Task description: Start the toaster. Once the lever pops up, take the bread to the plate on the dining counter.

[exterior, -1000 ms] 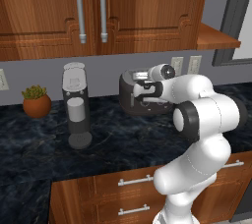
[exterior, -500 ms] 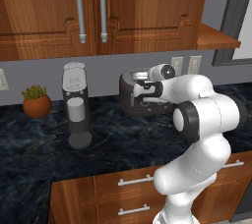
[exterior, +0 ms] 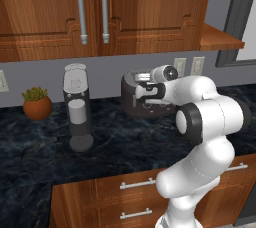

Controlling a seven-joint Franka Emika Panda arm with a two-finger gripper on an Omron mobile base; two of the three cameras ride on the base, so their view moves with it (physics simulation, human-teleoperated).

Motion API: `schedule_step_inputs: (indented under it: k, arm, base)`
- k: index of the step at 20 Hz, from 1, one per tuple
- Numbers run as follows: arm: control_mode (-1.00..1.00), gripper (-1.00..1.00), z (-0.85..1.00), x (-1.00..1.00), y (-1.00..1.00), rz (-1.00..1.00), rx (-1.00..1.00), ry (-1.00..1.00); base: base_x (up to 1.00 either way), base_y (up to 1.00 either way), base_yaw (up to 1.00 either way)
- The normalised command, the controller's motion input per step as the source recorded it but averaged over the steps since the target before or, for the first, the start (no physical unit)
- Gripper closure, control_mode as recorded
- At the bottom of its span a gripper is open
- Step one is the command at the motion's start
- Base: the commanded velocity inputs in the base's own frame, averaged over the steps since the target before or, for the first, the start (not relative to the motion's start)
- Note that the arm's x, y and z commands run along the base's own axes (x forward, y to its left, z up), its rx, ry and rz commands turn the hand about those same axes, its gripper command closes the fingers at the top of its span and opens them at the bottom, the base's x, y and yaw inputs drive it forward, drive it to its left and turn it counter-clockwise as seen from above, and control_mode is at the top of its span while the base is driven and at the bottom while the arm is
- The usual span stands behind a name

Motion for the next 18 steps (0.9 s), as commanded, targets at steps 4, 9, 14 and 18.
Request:
schedule_step_inputs:
  k: [4,9,14,18]
  arm:
    - [-1.00,-1.00,0.00,0.00,0.00,0.00,0.00,0.00]
    - [-1.00,-1.00,0.00,0.00,0.00,0.00,0.00,0.00]
    - [-1.00,-1.00,0.00,0.00,0.00,0.00,0.00,0.00]
    - [-1.00,-1.00,0.00,0.00,0.00,0.00,0.00,0.00]
  base:
    - [0.00,0.00,0.00]
    - [0.00,0.00,0.00]
    - [0.00,0.00,0.00]
    - [0.00,0.00,0.00]
